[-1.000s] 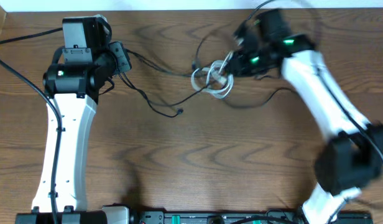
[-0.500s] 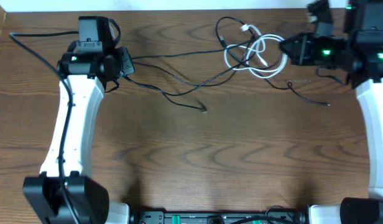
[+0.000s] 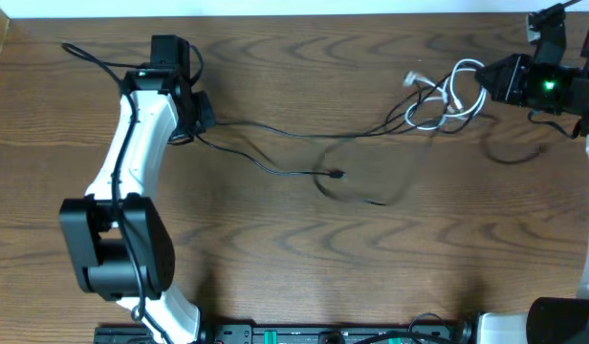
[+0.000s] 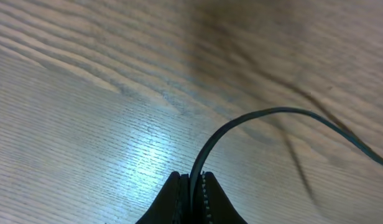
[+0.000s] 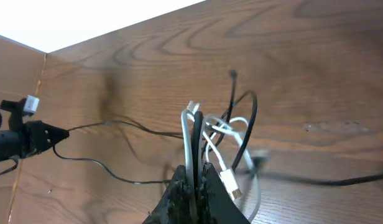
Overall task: Untangle cables
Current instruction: 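Pull the white cable loops rightward with the right gripper, then lower the white cable loops with the right gripper and release them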
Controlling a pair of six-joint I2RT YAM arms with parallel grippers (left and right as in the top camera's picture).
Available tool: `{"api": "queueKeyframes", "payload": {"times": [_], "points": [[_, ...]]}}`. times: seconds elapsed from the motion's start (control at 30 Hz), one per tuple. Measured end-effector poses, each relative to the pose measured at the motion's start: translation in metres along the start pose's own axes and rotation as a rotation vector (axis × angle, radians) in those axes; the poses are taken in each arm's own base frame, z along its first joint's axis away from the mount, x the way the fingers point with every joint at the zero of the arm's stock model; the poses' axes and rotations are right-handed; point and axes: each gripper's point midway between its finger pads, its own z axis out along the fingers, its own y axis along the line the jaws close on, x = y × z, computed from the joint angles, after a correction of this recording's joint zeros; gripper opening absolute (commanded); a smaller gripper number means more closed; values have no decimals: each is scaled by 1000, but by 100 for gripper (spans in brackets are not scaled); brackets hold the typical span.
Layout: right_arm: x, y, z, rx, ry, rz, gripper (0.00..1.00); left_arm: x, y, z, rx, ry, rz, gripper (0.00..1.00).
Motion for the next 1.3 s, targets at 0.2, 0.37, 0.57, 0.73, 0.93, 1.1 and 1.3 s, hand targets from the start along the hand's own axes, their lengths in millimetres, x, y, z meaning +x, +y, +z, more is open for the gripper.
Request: {"api": "queueKeyframes", "payload": {"times": [0.2,0.37,0.57,0.73,0.93,1.1,1.3], "points": [[8,-2,-1,4,30,4,1,2,2,8,-14,17,6,7],[10,0,-1,-10,40,0,1,-5,5,8,-39,-13,8,8],[4,17,-2,-103,17,-28,1,-12,14,7,-92,-48,6,7],[3,40,-6,-234,15,-49,1,-15,21,6,-134,-65,5,7],[-6,78,-27,-422,-15,-114,4,-17,27,15,-173,-65,11,16],[-5,97,-33,-489,-12,-146,5,-13,28,33,-182,-28,18,22],[18,114,-8,-418,72,-188,6,-18,11,33,-83,-43,33,25]]}}
